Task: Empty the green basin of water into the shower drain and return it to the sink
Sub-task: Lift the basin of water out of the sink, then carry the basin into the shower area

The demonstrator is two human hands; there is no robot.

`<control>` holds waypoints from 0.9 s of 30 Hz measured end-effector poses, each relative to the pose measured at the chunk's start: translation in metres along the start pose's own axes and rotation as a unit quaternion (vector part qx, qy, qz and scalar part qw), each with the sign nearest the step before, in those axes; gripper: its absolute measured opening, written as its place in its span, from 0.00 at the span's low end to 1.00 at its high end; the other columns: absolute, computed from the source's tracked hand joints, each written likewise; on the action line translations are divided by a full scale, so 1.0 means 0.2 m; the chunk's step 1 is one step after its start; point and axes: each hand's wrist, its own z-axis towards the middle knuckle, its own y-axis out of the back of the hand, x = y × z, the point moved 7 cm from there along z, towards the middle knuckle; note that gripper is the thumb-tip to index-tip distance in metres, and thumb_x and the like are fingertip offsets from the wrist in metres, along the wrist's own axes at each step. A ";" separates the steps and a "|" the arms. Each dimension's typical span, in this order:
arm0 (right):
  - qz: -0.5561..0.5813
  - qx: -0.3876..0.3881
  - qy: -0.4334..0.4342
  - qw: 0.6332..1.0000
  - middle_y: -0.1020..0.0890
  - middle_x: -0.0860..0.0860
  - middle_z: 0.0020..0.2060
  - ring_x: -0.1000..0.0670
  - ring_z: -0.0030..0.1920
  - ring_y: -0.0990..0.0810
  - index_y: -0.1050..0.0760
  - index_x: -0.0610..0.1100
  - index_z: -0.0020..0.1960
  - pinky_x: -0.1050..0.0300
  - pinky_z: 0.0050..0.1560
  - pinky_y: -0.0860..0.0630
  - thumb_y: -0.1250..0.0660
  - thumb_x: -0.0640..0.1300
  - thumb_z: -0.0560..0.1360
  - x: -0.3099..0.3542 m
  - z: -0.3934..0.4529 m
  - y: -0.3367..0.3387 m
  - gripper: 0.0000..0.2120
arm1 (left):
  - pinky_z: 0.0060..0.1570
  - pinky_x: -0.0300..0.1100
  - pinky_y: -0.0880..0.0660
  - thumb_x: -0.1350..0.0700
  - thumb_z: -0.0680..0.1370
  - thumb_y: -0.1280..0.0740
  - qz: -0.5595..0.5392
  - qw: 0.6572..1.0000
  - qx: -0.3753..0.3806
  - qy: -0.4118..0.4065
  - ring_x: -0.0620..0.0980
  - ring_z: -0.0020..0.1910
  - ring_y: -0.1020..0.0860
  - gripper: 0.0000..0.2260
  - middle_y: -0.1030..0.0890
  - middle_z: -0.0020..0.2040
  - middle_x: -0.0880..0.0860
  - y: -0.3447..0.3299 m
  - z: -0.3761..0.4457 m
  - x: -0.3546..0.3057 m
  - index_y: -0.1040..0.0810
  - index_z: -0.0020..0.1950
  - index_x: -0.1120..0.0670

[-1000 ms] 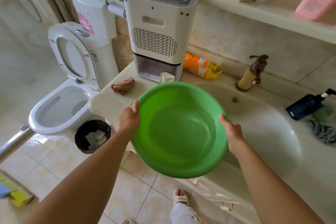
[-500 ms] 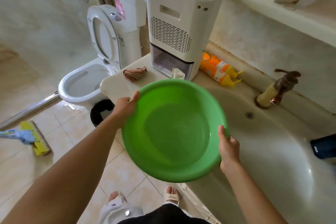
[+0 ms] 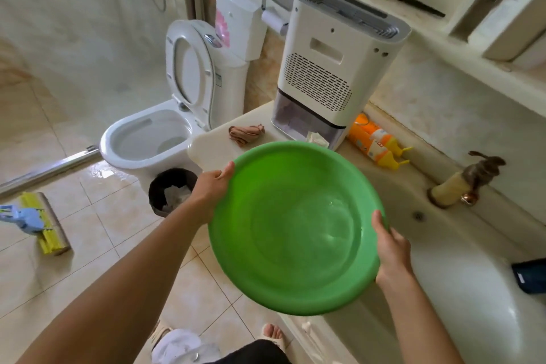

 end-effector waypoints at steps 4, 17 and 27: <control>-0.007 0.030 0.005 1.000 0.16 0.44 0.41 0.46 0.37 0.17 0.21 0.42 0.46 0.54 0.36 0.20 0.32 0.52 0.76 0.10 -0.15 -0.24 0.12 | 0.41 0.47 0.20 0.43 0.79 0.35 -0.069 0.998 0.009 0.011 0.57 0.43 0.17 0.17 0.17 0.44 0.58 0.27 0.00 -0.06 0.19 0.49 0.57; -0.040 0.215 0.025 0.975 0.13 0.41 0.44 0.41 0.43 0.14 0.20 0.38 0.55 0.43 0.40 0.17 0.31 0.50 0.76 0.23 -0.67 -1.55 0.16 | 0.52 0.61 0.20 0.43 0.79 0.36 -0.183 0.974 -0.132 0.022 0.61 0.48 0.17 0.20 0.17 0.50 0.61 1.62 0.02 0.01 0.21 0.55 0.60; -0.132 0.403 0.026 0.905 0.14 0.39 0.48 0.39 0.47 0.14 0.21 0.35 0.58 0.42 0.46 0.17 0.26 0.54 0.67 0.32 -0.97 -2.78 0.27 | 0.52 0.60 0.20 0.44 0.79 0.36 -0.296 0.907 -0.298 0.038 0.59 0.49 0.17 0.21 0.16 0.53 0.61 2.50 -0.03 0.18 0.20 0.59 0.61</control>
